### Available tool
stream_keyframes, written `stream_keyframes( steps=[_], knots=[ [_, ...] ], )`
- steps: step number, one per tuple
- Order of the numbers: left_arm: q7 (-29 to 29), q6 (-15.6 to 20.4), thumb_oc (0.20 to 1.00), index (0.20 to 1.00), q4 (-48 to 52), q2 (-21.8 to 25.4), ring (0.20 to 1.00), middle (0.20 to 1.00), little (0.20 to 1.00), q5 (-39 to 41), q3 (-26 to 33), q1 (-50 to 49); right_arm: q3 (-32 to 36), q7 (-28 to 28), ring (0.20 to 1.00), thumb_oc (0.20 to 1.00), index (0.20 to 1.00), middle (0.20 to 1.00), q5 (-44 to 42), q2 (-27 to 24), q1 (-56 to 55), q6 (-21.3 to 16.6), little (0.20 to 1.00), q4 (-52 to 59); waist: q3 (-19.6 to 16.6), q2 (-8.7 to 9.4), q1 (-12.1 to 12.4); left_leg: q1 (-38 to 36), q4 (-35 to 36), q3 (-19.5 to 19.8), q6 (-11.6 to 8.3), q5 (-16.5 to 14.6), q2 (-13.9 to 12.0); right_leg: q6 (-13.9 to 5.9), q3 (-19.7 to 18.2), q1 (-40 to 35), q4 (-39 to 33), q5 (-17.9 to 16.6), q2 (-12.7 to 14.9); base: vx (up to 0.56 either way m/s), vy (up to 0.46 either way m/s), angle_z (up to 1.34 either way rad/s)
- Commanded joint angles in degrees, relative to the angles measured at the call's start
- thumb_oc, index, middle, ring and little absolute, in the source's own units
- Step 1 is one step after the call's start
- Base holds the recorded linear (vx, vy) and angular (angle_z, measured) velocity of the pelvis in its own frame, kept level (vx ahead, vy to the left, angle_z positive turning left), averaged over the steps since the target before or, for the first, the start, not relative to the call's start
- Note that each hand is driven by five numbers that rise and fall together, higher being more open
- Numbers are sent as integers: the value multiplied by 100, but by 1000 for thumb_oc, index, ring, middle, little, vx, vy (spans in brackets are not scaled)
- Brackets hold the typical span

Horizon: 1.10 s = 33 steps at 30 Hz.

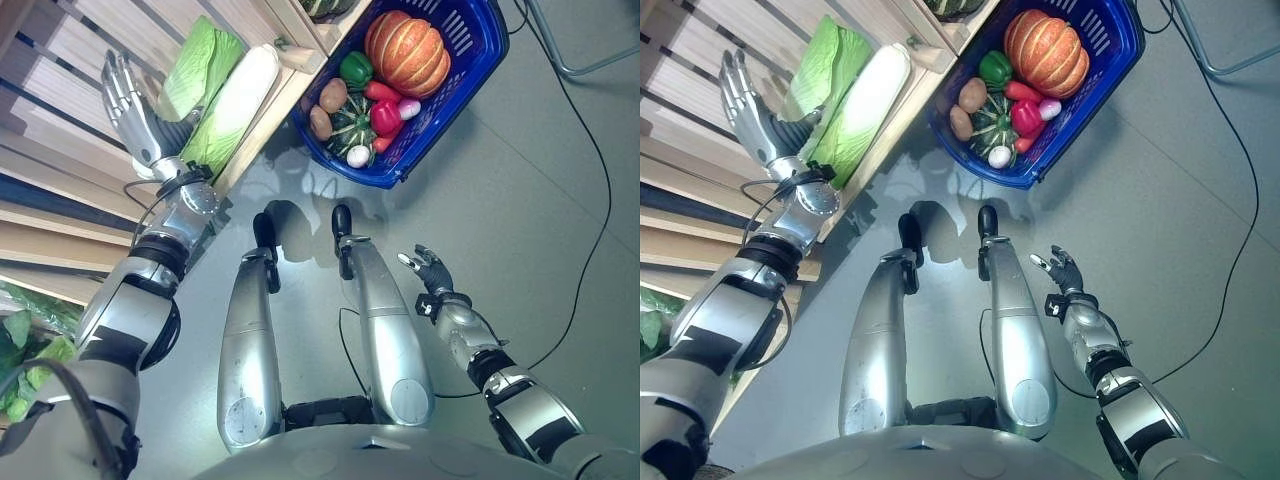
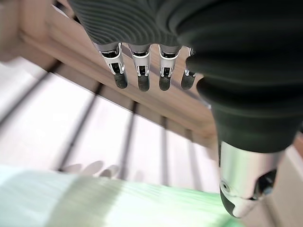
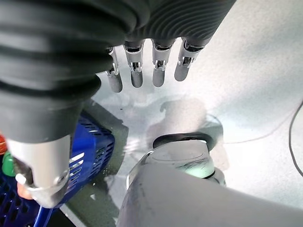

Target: Pick up fruits and vegetables into the basket

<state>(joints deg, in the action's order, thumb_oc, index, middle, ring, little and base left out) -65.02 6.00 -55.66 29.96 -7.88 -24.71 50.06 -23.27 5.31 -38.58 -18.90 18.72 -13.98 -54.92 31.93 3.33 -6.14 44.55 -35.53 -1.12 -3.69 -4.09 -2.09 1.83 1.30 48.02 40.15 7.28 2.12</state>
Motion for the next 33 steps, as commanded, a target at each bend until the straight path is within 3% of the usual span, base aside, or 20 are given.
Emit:
stream_keyframes(
  steps=[1, 9, 17, 24, 25, 26, 28, 30, 31, 32, 33],
  knots=[
    [-194, -234, 1000, 1000, -113, 126, 1000, 1000, 1000, 118, 280, 110, 16, 63, 1000, 1000, 1000, 1000, -201, -42, -518, -116, 1000, 369, -214, -11, 2, 234, -173, -506, 485, -153, 297, -8, 197, -319, -462, -222, -221, 0, -2, 3],
    [127, -712, 1000, 1000, -827, 161, 1000, 1000, 1000, 519, 105, 585, -90, -18, 1000, 1000, 1000, 1000, -363, 3, -375, -214, 1000, 149, -214, 65, -91, 232, -14, -556, 490, -84, 276, 0, 187, -279, -578, -264, -258, 0, 0, 0],
    [392, -885, 1000, 1000, -1065, 150, 1000, 1000, 1000, 631, -83, 803, -126, 24, 1000, 1000, 1000, 1000, -447, 9, -318, -266, 1000, 172, -214, 90, -145, 315, 59, -598, 504, -51, 255, -10, 181, -150, -618, -308, -270, -6, 4, -2],
    [913, -1354, 1000, 1000, -1314, 120, 1000, 1000, 1000, 812, -415, 1063, -135, -16, 1000, 1000, 1000, 1000, -530, 9, -292, -317, 1000, 211, -214, 106, -223, 448, 136, -631, 540, -17, 267, -23, 140, 41, -662, -375, -311, 1, 2, -1],
    [1025, -1388, 859, 859, -1368, 117, 859, 859, 859, 737, -486, 1110, -166, -7, 1000, 1000, 1000, 1000, -537, 24, -285, -334, 1000, 225, -214, 109, -238, 464, 168, -636, 545, -1, 269, -21, 127, 73, -692, -398, -323, 1, 12, -3],
    [1071, -1401, 784, 784, -1376, 113, 784, 784, 784, 669, -555, 1128, -185, 0, 1000, 1000, 1000, 1000, -552, 21, -283, -341, 1000, 240, -214, 106, -243, 470, 183, -637, 547, 3, 274, -22, 123, 85, -705, -407, -328, 0, 0, 0],
    [1181, -1507, 727, 727, -1359, 85, 727, 727, 727, 604, -662, 1164, -172, -19, 1000, 1000, 1000, 1000, -537, 15, -293, -344, 1000, 263, -214, 99, -263, 478, 207, -632, 544, 5, 291, -38, 105, 116, -710, -424, -345, 0, 0, 0],
    [1270, -1626, 401, 401, -1364, 41, 401, 401, 401, 496, -755, 1196, -166, -42, 1000, 1000, 1000, 1000, -536, 16, -280, -344, 1000, 254, -214, 96, -272, 463, 243, -626, 547, 13, 308, -47, 94, 111, -740, -440, -347, 0, 0, 0],
    [1284, -1642, 329, 329, -1366, 34, 329, 329, 329, 499, -777, 1202, -164, -51, 1000, 1000, 1000, 1000, -540, 17, -276, -347, 1000, 248, -214, 95, -273, 459, 252, -628, 548, 15, 310, -48, 94, 110, -748, -444, -347, 0, 0, 0],
    [1333, -1713, 200, 200, -1378, 11, 200, 200, 200, 532, -827, 1217, -166, -80, 1000, 1000, 1000, 1000, -565, 25, -246, -373, 1000, 221, -214, 90, -273, 455, 278, -639, 553, 21, 312, -50, 98, 120, -764, -454, -345, 0, 0, 0],
    [1368, -1745, 200, 200, -1414, -16, 200, 200, 200, 563, -843, 1209, -166, -91, 1000, 1000, 1000, 1000, -583, 36, -231, -398, 1000, 205, -214, 81, -277, 452, 293, -650, 558, 25, 313, -50, 100, 123, -775, -458, -342, 0, 0, 0]
  ],
)
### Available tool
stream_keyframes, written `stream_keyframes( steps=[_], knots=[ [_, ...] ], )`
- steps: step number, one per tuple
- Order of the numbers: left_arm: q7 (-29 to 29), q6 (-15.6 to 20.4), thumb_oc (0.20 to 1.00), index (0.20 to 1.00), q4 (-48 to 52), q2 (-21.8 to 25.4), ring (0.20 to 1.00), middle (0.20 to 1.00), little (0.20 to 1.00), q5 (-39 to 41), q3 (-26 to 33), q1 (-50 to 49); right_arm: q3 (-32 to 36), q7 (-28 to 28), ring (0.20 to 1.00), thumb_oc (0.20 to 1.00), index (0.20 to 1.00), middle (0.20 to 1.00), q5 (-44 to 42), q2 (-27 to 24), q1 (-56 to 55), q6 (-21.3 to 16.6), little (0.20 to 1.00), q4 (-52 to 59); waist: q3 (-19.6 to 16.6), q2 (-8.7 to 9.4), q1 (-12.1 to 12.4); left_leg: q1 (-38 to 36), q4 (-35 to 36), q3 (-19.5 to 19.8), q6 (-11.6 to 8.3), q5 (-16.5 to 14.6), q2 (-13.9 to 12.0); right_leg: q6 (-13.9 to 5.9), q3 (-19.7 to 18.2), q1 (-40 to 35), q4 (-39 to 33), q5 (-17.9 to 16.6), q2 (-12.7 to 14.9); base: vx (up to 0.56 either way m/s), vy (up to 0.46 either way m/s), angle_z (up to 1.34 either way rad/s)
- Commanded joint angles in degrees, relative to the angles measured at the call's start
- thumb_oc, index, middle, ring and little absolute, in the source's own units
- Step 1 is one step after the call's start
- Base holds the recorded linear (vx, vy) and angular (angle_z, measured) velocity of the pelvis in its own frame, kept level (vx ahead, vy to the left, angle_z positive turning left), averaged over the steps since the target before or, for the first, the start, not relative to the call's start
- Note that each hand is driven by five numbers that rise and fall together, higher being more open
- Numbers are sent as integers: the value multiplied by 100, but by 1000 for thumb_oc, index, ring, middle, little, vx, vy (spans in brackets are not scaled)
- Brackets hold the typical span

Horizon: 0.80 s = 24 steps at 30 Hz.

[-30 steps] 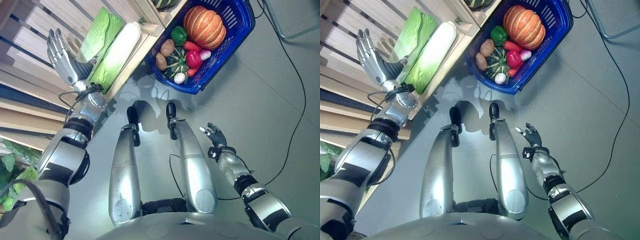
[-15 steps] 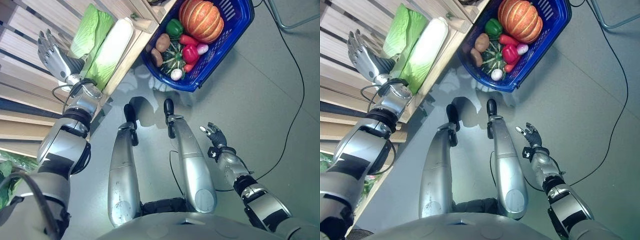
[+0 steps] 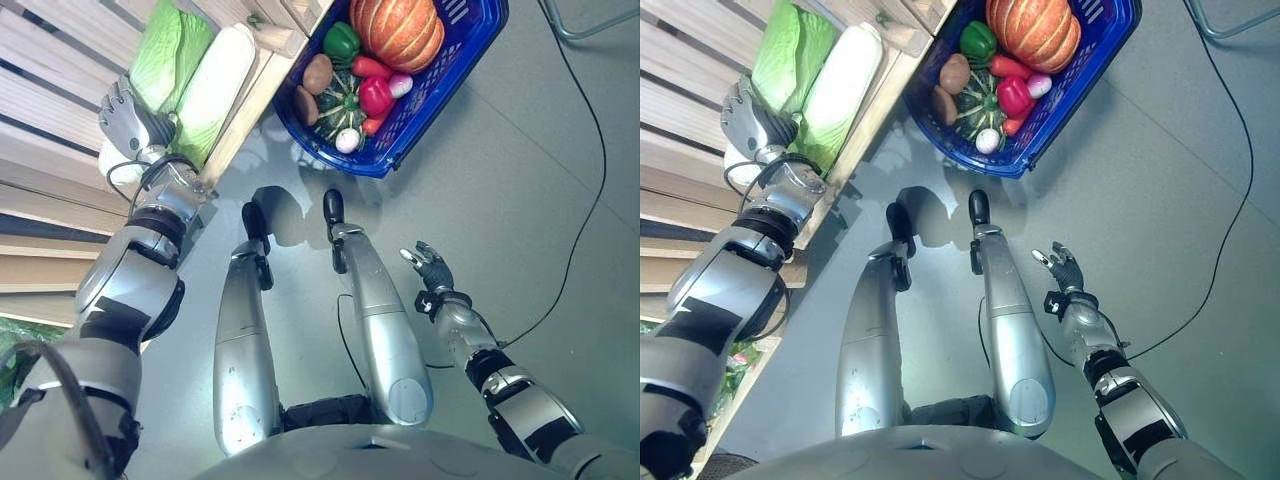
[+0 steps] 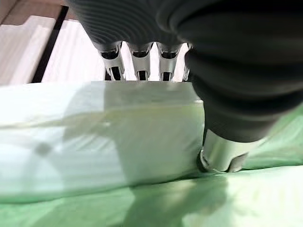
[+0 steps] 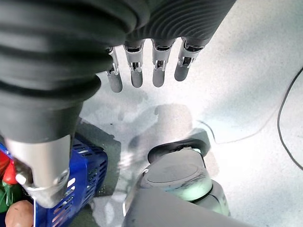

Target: Pick up fruits and vegetables into the basket

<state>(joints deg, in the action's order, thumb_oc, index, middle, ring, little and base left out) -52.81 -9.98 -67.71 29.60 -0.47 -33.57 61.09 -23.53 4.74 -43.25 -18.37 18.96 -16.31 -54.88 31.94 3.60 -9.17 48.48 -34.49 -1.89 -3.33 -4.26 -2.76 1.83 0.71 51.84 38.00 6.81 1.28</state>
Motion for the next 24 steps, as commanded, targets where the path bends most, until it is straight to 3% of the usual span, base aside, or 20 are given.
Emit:
stream_keyframes(
  steps=[1, 7, 13, 21, 24],
  knots=[
    [152, -148, 200, 200, -238, 14, 200, 200, 200, -157, 29, 112, -144, -36, 1000, 1000, 1000, 1000, -120, -15, -248, -172, 1000, 198, -215, 54, 23, 51, 204, -575, 526, 48, 382, -49, 162, -259, -565, -413, -257, 0, 0, 0],
    [107, -425, 200, 200, -437, -7, 200, 200, 200, 54, 13, 153, -163, -3, 1000, 1000, 1000, 1000, -160, 6, -221, -215, 1000, 218, -215, 39, 5, 81, 253, -569, 498, 103, 389, -57, 168, -235, -631, -459, -247, 0, 0, 0],
    [-199, -470, 200, 200, -500, -32, 200, 200, 200, 276, 198, 177, -160, 56, 1000, 1000, 1000, 1000, -193, 32, -294, -260, 1000, 290, -215, 59, -15, 112, 259, -547, 510, 91, 394, -59, 174, -188, -644, -466, -251, 0, 0, 0],
    [-649, 320, 200, 200, -15, 102, 200, 200, 200, 54, 477, 67, -124, -50, 1000, 1000, 1000, 1000, -257, 63, -432, -455, 1000, 425, -215, 48, 43, -162, 404, -509, 500, 98, 416, -78, 168, -449, -745, -449, -262, 0, 0, 0],
    [-957, 711, 200, 200, 824, 273, 200, 200, 200, -401, 708, -283, -48, -44, 1000, 1000, 1000, 1000, -230, 101, -672, -628, 1000, 923, -215, -3, 140, -529, 567, -449, 482, 106, 461, -103, 183, -862, -935, -443, -241, -2, -39, 2]
  ],
)
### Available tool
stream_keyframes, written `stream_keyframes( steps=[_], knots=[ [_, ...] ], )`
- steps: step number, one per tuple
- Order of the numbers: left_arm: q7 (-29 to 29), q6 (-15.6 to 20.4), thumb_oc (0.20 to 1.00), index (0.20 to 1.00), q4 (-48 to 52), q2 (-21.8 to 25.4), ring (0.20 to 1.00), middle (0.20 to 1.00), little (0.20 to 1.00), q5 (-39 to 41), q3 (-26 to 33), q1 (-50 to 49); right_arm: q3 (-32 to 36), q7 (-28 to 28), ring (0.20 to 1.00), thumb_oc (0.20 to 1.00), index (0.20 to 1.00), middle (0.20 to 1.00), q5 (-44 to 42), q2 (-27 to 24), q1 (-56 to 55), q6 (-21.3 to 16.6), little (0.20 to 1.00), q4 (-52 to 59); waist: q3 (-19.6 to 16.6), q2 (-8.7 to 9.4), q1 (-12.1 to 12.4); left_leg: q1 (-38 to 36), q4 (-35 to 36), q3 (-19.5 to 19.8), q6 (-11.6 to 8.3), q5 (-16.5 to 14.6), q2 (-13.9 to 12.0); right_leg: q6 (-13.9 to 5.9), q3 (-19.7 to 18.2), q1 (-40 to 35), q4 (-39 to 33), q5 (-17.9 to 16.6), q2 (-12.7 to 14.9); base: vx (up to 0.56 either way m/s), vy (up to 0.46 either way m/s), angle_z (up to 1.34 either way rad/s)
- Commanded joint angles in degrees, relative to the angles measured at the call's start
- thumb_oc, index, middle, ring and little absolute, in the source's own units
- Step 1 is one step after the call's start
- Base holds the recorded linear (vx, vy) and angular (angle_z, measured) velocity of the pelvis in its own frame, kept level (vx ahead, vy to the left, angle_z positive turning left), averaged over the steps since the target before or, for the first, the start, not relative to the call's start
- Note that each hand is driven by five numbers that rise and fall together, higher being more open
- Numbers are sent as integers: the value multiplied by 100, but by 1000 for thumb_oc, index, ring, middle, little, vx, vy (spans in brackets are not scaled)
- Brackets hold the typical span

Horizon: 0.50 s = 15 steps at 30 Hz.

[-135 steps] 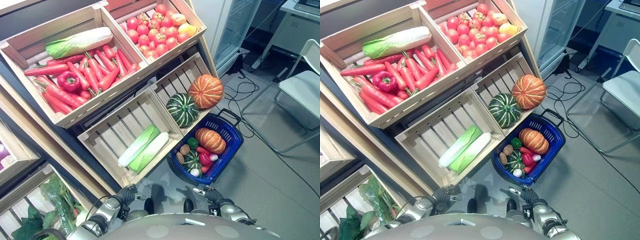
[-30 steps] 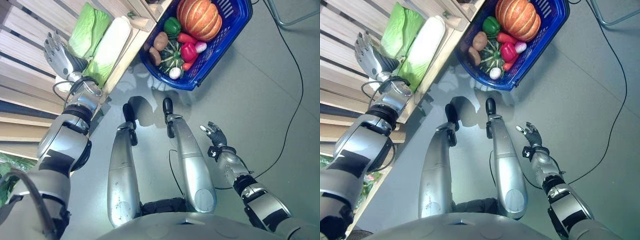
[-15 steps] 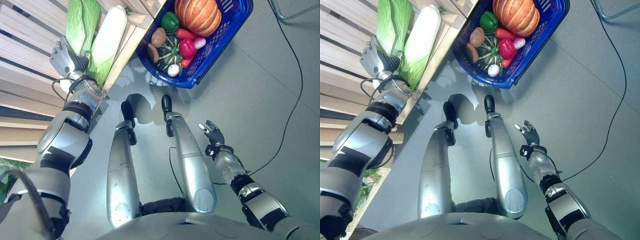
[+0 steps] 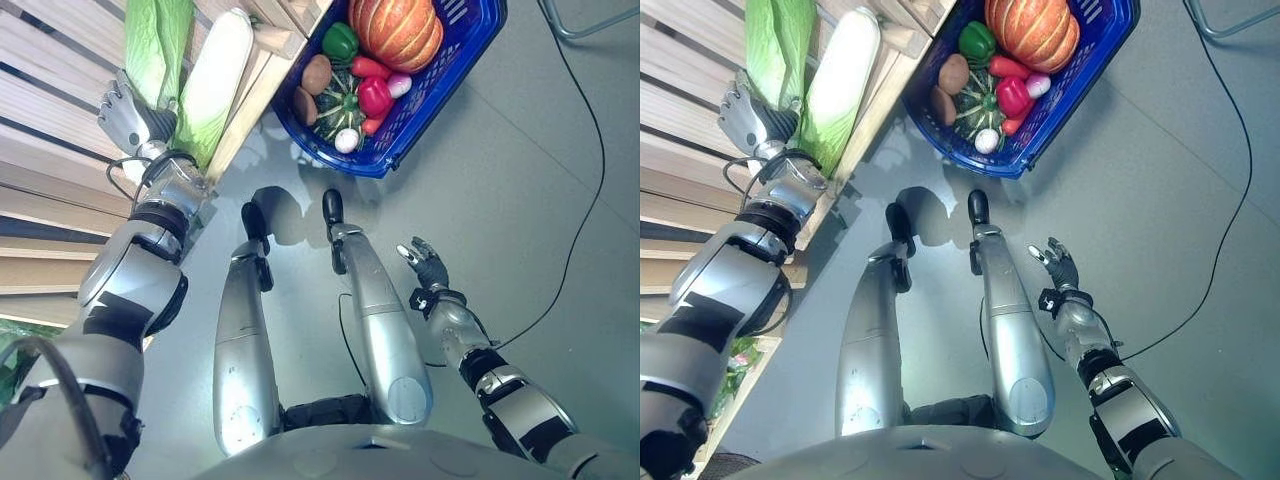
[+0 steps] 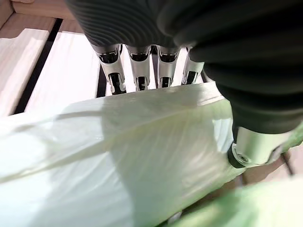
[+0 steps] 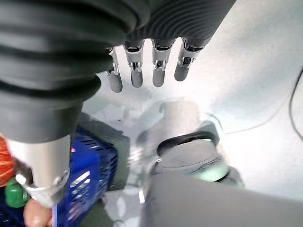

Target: Pick up fruits and vegetables into the basket

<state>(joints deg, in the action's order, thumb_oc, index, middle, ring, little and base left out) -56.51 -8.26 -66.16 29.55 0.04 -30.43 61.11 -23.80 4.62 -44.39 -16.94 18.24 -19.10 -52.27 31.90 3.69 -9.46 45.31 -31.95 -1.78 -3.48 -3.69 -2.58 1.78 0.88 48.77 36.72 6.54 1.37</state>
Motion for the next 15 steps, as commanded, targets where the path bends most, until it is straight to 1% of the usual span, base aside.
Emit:
stream_keyframes(
  steps=[1, 2, 4, 5, 7, 9, 10, 11, 13, 15],
  knots=[
    [-681, 613, 200, 200, 842, 298, 200, 200, 200, -487, 405, -390, 4, -49, 1000, 1000, 1000, 1000, -117, -19, -639, -404, 1000, 747, -210, -26, 201, -291, 351, -441, 493, 55, 456, -110, 178, -642, -837, -416, -246, 1, -91, 4],
    [-703, 624, 200, 200, 1267, 316, 200, 200, 200, -714, 562, -665, 65, -15, 1000, 1000, 1000, 1000, -107, 4, -706, -394, 1000, 972, -210, -50, 271, -479, 468, -383, 488, 70, 496, -115, 202, -849, -955, -418, -238, 1, -64, 9],
    [-788, 721, 200, 200, 1769, 342, 200, 200, 200, -1009, 708, -1023, 143, 2, 1000, 1000, 1000, 1000, -80, 41, -767, -408, 1000, 1176, -210, -92, 375, -726, 619, -306, 460, 111, 530, -129, 222, -1137, -1121, -429, -215, 22, -61, 16],
    [-773, 777, 200, 200, 2236, 375, 200, 200, 200, -1209, 831, -1388, 210, 69, 1000, 1000, 1000, 1000, -17, 72, -823, -404, 1000, 1336, -210, -135, 473, -979, 751, -237, 454, 129, 563, -138, 243, -1417, -1277, -434, -196, 32, -49, 16],
    [-875, 828, 200, 200, 2845, 445, 200, 200, 200, -1466, 976, -1833, 291, 129, 1000, 1000, 1000, 1000, 40, 98, -894, -405, 1000, 1589, -210, -174, 587, -1297, 946, -145, 445, 188, 594, -132, 273, -1776, -1492, -455, -160, 25, -39, 13],
    [-856, 878, 200, 200, 3176, 515, 200, 200, 200, -1533, 1077, -2124, 339, 130, 1000, 1000, 1000, 1000, 72, 113, -949, -400, 1000, 1688, -210, -185, 644, -1547, 1049, -77, 436, 202, 615, -135, 291, -2061, -1636, -460, -131, 58, -23, 15],
    [-846, 868, 200, 200, 3617, 520, 200, 200, 200, -1716, 1250, -2503, 405, 172, 1000, 1000, 1000, 1000, 152, 130, -1015, -339, 1000, 1897, -210, -192, 709, -1893, 1228, 27, 438, 225, 653, -132, 304, -2427, -1840, -467, -110, 73, -13, 16],
    [-833, 881, 200, 200, 3721, 526, 200, 200, 200, -1757, 1290, -2607, 413, 185, 1000, 1000, 1000, 1000, 179, 137, -1045, -332, 1000, 1965, -210, -191, 720, -1997, 1287, 50, 440, 234, 660, -129, 309, -2534, -1908, -474, -104, 93, -5, 14],
    [-549, 1009, 200, 200, 4359, 562, 200, 200, 200, -2020, 1407, -3182, 474, 178, 1000, 1000, 1000, 1000, 253, 120, -1215, -291, 1000, 2274, -274, -202, 790, -2447, 1527, 196, 434, 270, 690, -126, 371, -3053, -2231, -522, -50, 122, -1, 12],
    [-222, 1153, 200, 200, 4761, 583, 200, 200, 200, -2194, 1408, -3529, 493, 73, 1000, 1000, 1000, 1000, 343, 125, -1409, -327, 1000, 2549, -430, -195, 806, -2702, 1741, 278, 439, 303, 704, -138, 417, -3322, -2467, -575, -11, 120, 5, 15]
  ],
)
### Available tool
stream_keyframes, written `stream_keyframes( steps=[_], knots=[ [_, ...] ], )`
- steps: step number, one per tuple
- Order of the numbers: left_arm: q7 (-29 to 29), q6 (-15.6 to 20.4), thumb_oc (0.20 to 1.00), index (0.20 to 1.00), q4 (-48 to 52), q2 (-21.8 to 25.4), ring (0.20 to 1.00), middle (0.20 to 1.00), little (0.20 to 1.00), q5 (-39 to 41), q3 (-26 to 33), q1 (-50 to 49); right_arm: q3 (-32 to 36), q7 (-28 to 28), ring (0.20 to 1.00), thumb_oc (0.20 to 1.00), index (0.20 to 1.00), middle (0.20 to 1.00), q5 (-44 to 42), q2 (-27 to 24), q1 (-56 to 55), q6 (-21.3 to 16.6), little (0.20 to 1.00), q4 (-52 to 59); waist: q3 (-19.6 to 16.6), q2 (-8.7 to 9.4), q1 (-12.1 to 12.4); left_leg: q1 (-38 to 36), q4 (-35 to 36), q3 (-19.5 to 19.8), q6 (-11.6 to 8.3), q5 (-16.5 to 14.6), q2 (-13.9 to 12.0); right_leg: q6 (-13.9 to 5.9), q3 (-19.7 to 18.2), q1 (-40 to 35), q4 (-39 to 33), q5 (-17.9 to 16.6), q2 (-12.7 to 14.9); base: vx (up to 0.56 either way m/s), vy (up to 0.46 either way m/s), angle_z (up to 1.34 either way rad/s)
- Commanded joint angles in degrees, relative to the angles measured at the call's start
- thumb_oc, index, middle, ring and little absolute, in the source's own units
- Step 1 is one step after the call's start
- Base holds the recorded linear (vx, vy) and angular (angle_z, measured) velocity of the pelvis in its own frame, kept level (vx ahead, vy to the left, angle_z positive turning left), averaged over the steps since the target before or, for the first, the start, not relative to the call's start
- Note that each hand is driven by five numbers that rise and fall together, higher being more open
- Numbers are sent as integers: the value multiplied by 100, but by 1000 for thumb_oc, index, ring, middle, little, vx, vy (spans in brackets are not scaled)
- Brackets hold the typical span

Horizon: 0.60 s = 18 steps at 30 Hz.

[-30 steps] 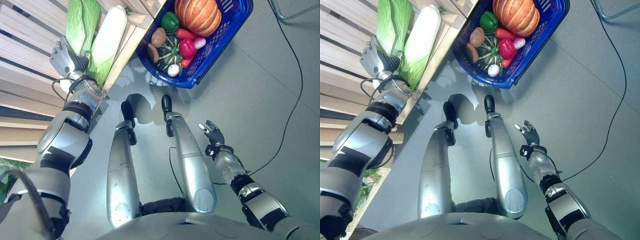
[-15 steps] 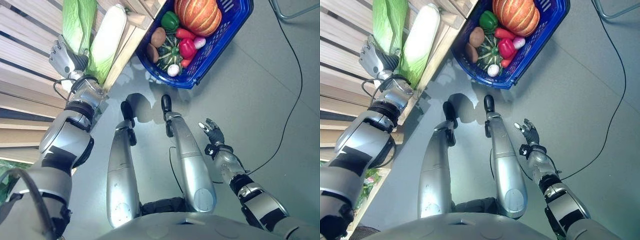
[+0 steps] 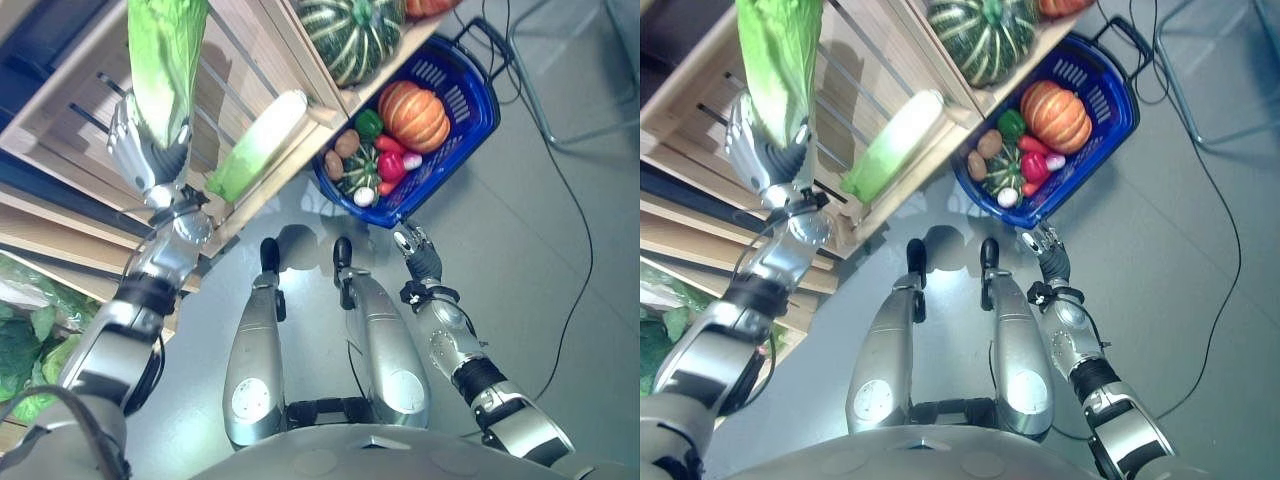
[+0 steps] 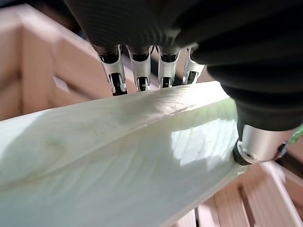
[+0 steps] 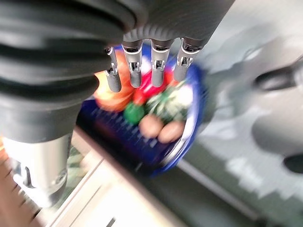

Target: Pick up fruits and vegetables into the basket

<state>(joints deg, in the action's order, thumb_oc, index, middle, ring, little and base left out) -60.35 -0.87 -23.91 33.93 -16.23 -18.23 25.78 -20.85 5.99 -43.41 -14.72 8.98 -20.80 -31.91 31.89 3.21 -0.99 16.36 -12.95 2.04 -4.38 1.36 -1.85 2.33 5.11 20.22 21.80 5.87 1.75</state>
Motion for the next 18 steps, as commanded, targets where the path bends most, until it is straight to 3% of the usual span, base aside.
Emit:
stream_keyframes(
  steps=[1, 10, 12, 18],
  knots=[
    [270, 463, 200, 200, 654, 136, 200, 200, 200, -626, 185, -103, 227, -101, 1000, 1000, 1000, 1000, 265, -90, -543, -147, 1000, 601, -493, -145, -37, 112, -83, -82, 527, -190, 629, -204, -2, -546, -1051, -531, -39, 122, 7, 17],
    [1869, 1141, 200, 200, 1836, -183, 200, 200, 200, -498, 0, -1467, 553, -466, 1000, 1000, 1000, 1000, 424, -196, -1070, -286, 1000, 2054, -1561, -240, -18, -1190, 1478, 289, 523, 260, 530, -379, -19, -1765, -2348, -1000, 15, 138, 21, 5],
    [2051, 1177, 200, 200, 1961, -208, 200, 200, 200, -437, -87, -1527, 551, -480, 1000, 1000, 1000, 1000, 443, -218, -1027, -258, 1000, 2255, -1692, -261, -5, -1290, 1600, 304, 514, 300, 504, -396, -35, -1849, -2448, -1043, 15, 79, -1, 0],
    [3017, 1737, 200, 200, 2093, -336, 200, 200, 200, 163, -535, -1696, 335, -781, 1000, 1000, 1000, 1000, 714, -309, -782, -173, 1000, 2924, -2260, -263, 48, -1577, 1785, 294, 544, 267, 453, -460, -98, -2088, -2680, -1083, 54, 81, -10, 1]
  ],
)
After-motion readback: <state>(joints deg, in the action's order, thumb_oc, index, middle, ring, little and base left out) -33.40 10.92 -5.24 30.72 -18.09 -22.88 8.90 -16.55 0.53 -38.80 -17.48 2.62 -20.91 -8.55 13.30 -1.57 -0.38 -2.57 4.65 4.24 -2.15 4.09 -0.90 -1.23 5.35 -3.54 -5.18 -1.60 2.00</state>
